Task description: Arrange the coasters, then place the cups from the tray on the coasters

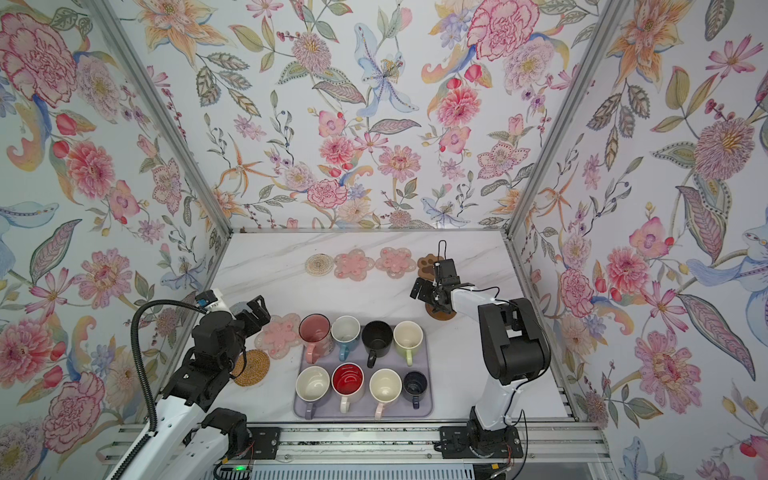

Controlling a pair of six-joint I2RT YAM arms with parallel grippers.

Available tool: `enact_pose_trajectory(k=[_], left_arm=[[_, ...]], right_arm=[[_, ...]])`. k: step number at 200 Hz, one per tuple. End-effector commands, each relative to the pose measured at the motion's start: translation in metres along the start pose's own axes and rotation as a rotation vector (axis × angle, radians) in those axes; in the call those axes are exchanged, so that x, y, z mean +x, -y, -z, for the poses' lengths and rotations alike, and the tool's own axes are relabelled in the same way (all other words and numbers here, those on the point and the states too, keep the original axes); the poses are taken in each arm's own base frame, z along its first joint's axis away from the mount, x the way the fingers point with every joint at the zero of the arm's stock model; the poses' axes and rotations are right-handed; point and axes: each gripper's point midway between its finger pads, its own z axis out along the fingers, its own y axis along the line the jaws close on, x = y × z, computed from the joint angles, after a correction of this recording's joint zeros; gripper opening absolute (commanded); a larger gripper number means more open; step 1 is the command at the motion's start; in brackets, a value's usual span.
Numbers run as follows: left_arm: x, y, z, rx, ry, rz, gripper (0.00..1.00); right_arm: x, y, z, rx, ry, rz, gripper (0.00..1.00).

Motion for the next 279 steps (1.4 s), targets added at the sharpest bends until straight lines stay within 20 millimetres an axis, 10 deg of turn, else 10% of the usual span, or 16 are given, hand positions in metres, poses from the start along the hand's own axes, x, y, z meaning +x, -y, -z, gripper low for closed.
enact_pose_trajectory(k=[1,132,210,279], left_arm=[[0.004,-0.011,0.0,-0.043,-0.007,0.005,0.99],[0.005,-0.006,-0.007,-0.032,-0.019,0.006,0.99],[0.009,-0.007,-0.008,-0.041,-0.031,0.008,0.99],[0.013,-0.003,-0.014,-0.026,-0.046,0.019,0.99]], right_arm=[[0.005,-0.006,-0.008,-0.013,-0.034,0.02,0.99],[-0.003,-0.032,-0.005,-0.045,-0.017,0.059,0.99],[-0.061,-0.039,0.102,-0.064,0.252,0.11,0.99],[-0.038,-0.012,0.136,-0.097,0.368,0.07,0.99]])
